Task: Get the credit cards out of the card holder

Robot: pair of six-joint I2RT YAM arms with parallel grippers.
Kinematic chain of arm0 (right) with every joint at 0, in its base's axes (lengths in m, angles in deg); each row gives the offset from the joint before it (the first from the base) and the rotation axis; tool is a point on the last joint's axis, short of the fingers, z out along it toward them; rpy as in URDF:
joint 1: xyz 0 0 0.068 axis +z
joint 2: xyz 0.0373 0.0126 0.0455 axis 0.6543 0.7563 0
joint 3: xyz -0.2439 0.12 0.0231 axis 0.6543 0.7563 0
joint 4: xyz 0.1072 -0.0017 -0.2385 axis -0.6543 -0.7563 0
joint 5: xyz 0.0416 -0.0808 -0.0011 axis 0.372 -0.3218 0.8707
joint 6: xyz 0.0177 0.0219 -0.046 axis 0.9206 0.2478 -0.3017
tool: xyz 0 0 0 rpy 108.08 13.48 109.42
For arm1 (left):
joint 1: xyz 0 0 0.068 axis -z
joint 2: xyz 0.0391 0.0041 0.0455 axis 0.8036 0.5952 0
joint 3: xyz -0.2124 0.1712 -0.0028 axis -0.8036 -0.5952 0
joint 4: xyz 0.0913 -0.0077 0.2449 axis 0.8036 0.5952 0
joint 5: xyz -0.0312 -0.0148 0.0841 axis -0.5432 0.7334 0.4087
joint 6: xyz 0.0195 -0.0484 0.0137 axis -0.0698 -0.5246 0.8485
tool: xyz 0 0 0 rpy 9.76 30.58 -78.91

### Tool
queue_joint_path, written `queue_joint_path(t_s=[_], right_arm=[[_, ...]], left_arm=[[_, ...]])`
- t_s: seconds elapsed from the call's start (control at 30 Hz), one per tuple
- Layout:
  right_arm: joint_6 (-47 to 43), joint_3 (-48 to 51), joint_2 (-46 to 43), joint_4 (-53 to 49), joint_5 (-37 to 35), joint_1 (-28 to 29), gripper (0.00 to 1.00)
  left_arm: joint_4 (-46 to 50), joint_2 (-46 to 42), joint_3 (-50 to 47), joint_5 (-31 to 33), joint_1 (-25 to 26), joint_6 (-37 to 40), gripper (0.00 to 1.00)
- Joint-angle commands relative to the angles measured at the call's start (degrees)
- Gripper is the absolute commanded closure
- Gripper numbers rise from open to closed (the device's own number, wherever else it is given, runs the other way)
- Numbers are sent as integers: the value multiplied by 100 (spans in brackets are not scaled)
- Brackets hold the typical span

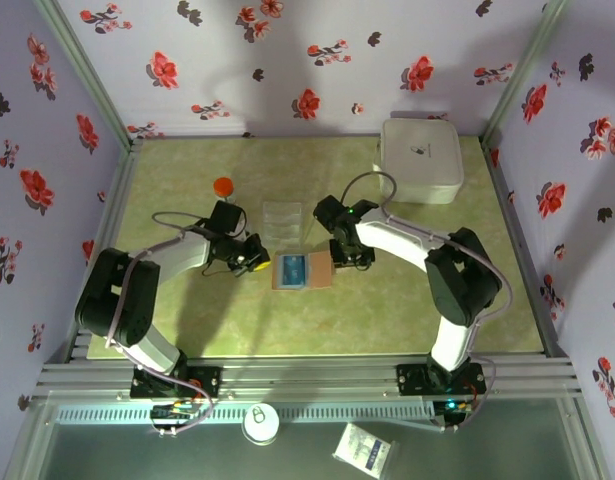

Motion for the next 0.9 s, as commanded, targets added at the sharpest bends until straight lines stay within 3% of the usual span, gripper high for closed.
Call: queue_joint_path(t_s=[0.0,0.27,0.57,0.87], right_arm=[[-52,-352,-186,-361,123,135,56],[211,-755,162,242,1067,454,54],[403,-456,735,982,1408,420,53],[338,149,1043,1791,1546,342,72]], left_arm=[[248,-160,176,-59,59,188,97],[140,125,345,-211,246,210,94],[-6,487,402,-190,440,103,95],[-122,607,250,-103,458,53,96]])
